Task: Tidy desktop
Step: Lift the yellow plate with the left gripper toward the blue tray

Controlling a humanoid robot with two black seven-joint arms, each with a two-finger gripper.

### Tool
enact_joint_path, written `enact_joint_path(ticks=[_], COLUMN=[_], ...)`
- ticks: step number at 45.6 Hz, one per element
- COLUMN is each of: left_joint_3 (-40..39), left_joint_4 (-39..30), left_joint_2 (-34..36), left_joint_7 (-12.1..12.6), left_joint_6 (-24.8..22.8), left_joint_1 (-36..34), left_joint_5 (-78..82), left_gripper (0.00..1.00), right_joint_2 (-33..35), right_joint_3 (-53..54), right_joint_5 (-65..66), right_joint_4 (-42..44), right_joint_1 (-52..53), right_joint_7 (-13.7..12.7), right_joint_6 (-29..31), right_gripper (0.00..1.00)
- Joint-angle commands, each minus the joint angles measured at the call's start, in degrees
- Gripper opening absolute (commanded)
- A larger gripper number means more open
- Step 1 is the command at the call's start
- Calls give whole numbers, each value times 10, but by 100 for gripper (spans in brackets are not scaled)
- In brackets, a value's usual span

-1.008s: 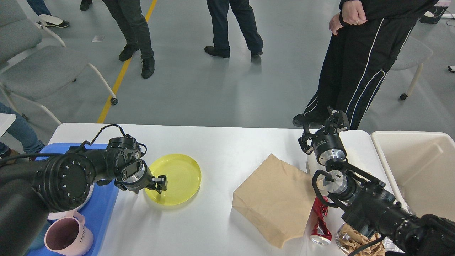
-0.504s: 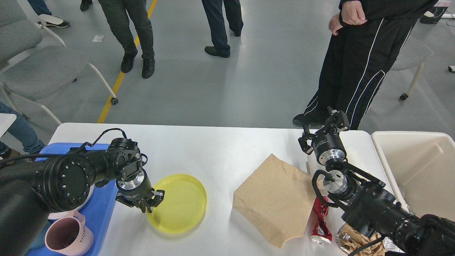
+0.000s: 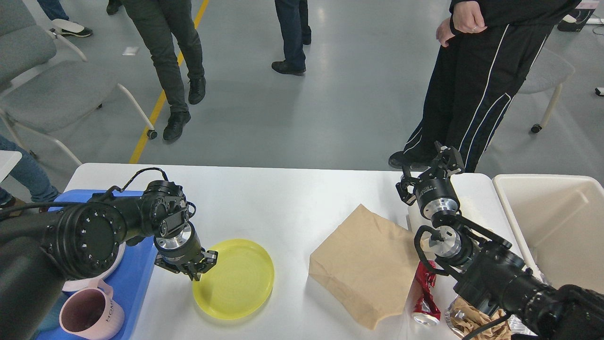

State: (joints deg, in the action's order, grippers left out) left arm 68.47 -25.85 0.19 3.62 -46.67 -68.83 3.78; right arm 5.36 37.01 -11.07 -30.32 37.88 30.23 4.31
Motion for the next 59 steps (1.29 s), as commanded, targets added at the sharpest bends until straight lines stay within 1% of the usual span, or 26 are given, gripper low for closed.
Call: enact_joint_path(ticks=[1, 7, 16, 20, 24, 33, 45, 55, 59], left_joint_3=[0, 0, -1, 0, 1, 1, 1, -1, -1], left_joint_4=[-2, -3, -8, -16, -42, -90, -93, -94, -94], left_joint_2=[2, 2, 2, 5, 16, 49, 69, 100, 107], left_joint_7=[0, 0, 0, -1, -2, -5, -5, -11, -11], left_joint_6=[-6, -26, -83, -83, -83, -83, -83, -83, -83], left_joint_1=[-18, -41, -96, -126, -175, -253, -322, -381, -393], left_joint_5=[0, 0, 0, 0, 0, -1, -2, -17, -21], left_gripper=[0, 0, 0, 0, 0, 0, 0, 0, 0], right_joint_2=[0, 0, 0, 0, 0, 0, 0, 0, 0], right_joint_3=[1, 0, 0, 1, 0, 0, 0, 1, 0], right_joint_5=[0, 0, 0, 0, 0, 0, 0, 0, 0], right_joint_4=[0, 0, 0, 0, 0, 0, 0, 0, 0], right_joint_1=[0, 0, 0, 0, 0, 0, 0, 0, 0], right_joint_7=[0, 0, 0, 0, 0, 0, 0, 0, 0], right_joint_6=[0, 0, 0, 0, 0, 0, -1, 0, 0], right_gripper=[100, 100, 100, 100, 100, 100, 100, 100, 100])
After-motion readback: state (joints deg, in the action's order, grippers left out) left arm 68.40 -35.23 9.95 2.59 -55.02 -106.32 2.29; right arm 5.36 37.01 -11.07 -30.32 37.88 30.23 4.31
